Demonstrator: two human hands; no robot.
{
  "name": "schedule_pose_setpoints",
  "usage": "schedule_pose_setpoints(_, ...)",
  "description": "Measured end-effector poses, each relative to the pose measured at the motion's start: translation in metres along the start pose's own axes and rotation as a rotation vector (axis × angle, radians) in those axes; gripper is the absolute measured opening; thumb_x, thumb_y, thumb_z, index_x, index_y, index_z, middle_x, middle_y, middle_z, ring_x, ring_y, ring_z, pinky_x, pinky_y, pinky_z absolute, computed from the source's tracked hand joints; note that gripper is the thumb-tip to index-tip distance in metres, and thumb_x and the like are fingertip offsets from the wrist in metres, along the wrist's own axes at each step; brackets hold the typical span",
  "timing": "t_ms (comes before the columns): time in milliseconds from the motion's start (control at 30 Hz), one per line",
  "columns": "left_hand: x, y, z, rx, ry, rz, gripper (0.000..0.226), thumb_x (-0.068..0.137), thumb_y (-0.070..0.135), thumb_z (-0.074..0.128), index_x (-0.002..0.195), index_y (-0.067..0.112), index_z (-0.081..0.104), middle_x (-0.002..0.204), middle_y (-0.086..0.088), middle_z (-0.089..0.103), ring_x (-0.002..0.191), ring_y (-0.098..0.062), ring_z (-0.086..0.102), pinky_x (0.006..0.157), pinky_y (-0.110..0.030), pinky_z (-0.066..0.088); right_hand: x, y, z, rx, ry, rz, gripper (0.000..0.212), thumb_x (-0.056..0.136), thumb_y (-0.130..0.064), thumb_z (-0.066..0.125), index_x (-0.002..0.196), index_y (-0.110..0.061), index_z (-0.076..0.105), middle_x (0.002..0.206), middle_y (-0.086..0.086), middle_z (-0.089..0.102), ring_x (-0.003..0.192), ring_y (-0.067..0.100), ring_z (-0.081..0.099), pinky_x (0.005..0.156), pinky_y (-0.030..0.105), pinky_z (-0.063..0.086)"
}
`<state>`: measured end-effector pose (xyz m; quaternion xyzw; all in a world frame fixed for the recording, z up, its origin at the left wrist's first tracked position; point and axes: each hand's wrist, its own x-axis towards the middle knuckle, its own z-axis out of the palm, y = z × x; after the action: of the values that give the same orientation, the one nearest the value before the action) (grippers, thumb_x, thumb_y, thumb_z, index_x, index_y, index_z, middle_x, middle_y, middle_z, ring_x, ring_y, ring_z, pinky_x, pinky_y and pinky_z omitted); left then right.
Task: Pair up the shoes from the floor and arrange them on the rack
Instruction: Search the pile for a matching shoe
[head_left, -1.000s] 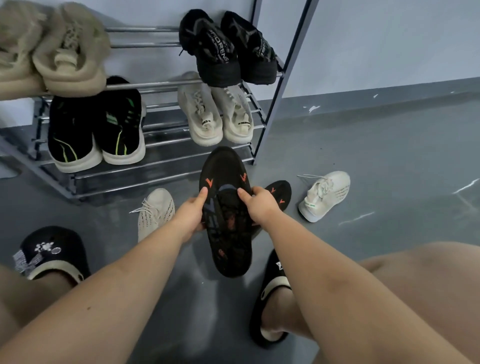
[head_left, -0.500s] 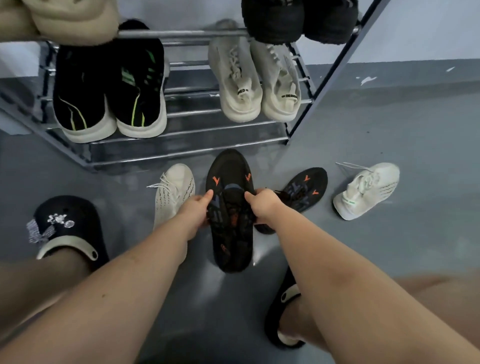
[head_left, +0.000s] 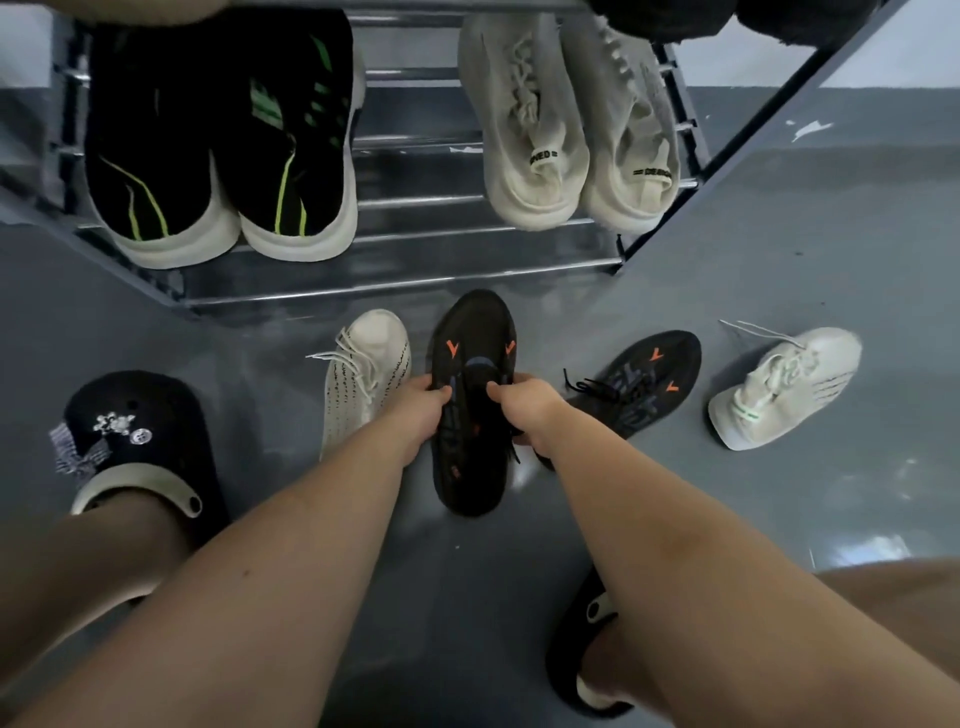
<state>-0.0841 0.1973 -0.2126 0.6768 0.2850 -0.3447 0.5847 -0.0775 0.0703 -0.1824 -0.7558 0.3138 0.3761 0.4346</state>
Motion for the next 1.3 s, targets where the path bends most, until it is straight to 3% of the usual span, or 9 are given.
schedule_pose_setpoints(100,-0.004,-0.001,0.000,0.119,0.029,0.026,0.046,0.093,0.018,0.052,0.139,0.015,0.044,0.138,-0.007,0.051,0.123,-0.025,0.051,0.108,-0.039,0.039,-0.006,0.003,0.001,0.026,-0.006,-0.024,0.057,0.096,-0.028,0.051,0.146,-0.009,0.031,0.143,0.012,0.045,0.130,0.030,0.045,0.109,0.042,0.038)
schedule_pose_setpoints(200,-0.017,0.007,0.007,0.372,0.075,0.153,0.052,0.093,0.021,0.053,0.143,0.018,0.039,0.146,-0.008,0.042,0.131,-0.025,0.043,0.111,-0.033,0.033,-0.016,0.011,-0.005,-0.012,0.008,-0.092,0.059,0.096,-0.029,0.052,0.147,-0.010,0.029,0.144,0.011,0.044,0.130,0.028,0.045,0.109,0.036,0.037)
schedule_pose_setpoints(367,-0.035,0.015,0.025,0.905,0.032,0.477,0.056,0.095,0.023,0.048,0.147,0.019,0.029,0.158,-0.007,0.015,0.145,-0.024,0.016,0.118,-0.032,0.015,-0.041,0.040,-0.038,-0.734,0.280,-0.287,0.061,0.097,-0.035,0.045,0.150,-0.017,0.020,0.155,0.008,0.022,0.141,0.030,0.025,0.109,0.042,0.030)
schedule_pose_setpoints(500,-0.041,0.013,0.042,1.160,-0.074,0.543,0.056,0.097,0.028,0.045,0.148,0.021,0.025,0.160,-0.005,0.007,0.147,-0.023,0.008,0.120,-0.036,0.011,-0.048,0.074,-0.067,-0.992,0.337,-0.287,0.064,0.094,-0.036,0.050,0.148,-0.015,0.022,0.157,0.010,0.016,0.142,0.031,0.022,0.112,0.041,0.026)
schedule_pose_setpoints(700,-0.039,0.011,0.068,1.446,-0.174,0.579,0.056,0.099,0.031,0.039,0.149,0.020,0.019,0.160,-0.007,0.005,0.147,-0.024,0.004,0.119,-0.035,0.003,-0.046,0.125,-0.099,-1.078,0.356,-0.155,0.050,0.091,-0.028,0.051,0.138,-0.017,0.037,0.141,0.009,0.040,0.131,0.029,0.036,0.103,0.039,0.033)
schedule_pose_setpoints(833,-0.030,0.015,0.085,1.533,-0.187,0.568,0.058,0.098,0.038,0.038,0.149,0.019,0.019,0.159,-0.006,0.011,0.147,-0.023,0.006,0.118,-0.037,0.002,-0.039,0.136,-0.112,-1.076,0.337,-0.077,0.041,0.093,-0.033,0.048,0.130,-0.015,0.047,0.132,0.008,0.048,0.127,0.027,0.040,0.102,0.040,0.031)
schedule_pose_setpoints(1100,0.001,0.023,0.118,1.577,-0.200,0.524,0.062,0.094,0.052,0.039,0.145,0.018,0.030,0.147,-0.008,0.039,0.137,-0.028,0.030,0.114,-0.041,0.019,-0.016,0.125,-0.116,-1.021,0.187,-0.046,0.066,0.092,-0.061,0.037,0.138,-0.014,0.042,0.144,0.009,0.040,0.136,0.027,0.030,0.111,0.043,0.023)
schedule_pose_setpoints(1200,0.006,0.022,0.131,1.466,-0.213,0.419,0.062,0.091,0.055,0.043,0.141,0.018,0.036,0.141,-0.010,0.047,0.129,-0.030,0.042,0.105,-0.037,0.032,-0.008,0.121,-0.111,-1.010,0.092,-0.056,0.073,0.091,-0.063,0.034,0.144,-0.014,0.035,0.150,0.007,0.033,0.140,0.027,0.023,0.113,0.044,0.021)
schedule_pose_setpoints(1300,0.008,0.019,0.139,1.186,-0.187,0.281,0.067,0.087,0.053,0.054,0.138,0.013,0.039,0.139,-0.012,0.047,0.128,-0.030,0.044,0.103,-0.035,0.035,-0.003,0.116,-0.110,-0.900,0.068,-0.058,0.071,0.090,-0.065,0.035,0.140,-0.015,0.044,0.148,0.007,0.037,0.139,0.027,0.025,0.112,0.041,0.023)
